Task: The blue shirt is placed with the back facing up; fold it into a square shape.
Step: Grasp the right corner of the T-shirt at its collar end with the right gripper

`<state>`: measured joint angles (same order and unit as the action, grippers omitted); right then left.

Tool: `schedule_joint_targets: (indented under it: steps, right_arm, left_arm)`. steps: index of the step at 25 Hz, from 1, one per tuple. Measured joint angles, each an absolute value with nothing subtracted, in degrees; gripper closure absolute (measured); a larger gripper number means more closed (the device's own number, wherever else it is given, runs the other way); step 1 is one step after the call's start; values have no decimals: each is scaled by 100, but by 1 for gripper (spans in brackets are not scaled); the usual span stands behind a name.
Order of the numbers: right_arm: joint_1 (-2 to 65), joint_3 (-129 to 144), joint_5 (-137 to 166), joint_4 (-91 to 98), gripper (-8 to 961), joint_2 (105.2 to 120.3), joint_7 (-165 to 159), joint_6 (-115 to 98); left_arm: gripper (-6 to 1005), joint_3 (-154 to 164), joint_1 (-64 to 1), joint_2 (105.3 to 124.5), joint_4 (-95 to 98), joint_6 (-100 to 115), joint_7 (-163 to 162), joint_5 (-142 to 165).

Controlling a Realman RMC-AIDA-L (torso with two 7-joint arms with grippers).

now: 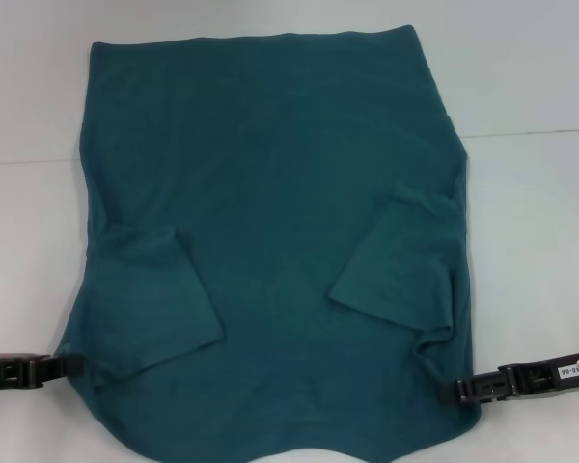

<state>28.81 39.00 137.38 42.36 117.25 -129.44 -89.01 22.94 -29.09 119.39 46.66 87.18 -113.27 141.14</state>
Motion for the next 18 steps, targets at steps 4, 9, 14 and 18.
schedule_joint_targets:
  steps: [4, 9, 14, 18]
  right_arm:
    - [2887, 3890, 13725, 4236, 156, 11751, -12917, -8930]
    - [2902, 3858, 13705, 4236, 159, 11776, -12878, -8976]
    - [2914, 3868, 13699, 4236, 161, 11786, -12871, -9029]
    - [2887, 3866, 13701, 4236, 163, 11773, -12891, -9066]
  left_arm:
    - [972, 2294, -2909, 11935, 4666, 8708, -11313, 14114]
    - [972, 2294, -2903, 11935, 4667, 8671, -11300, 14114]
    - [972, 2294, -2900, 11935, 4662, 8666, -11294, 14114]
    - [972, 2294, -2900, 11935, 4658, 8666, -11293, 14115]
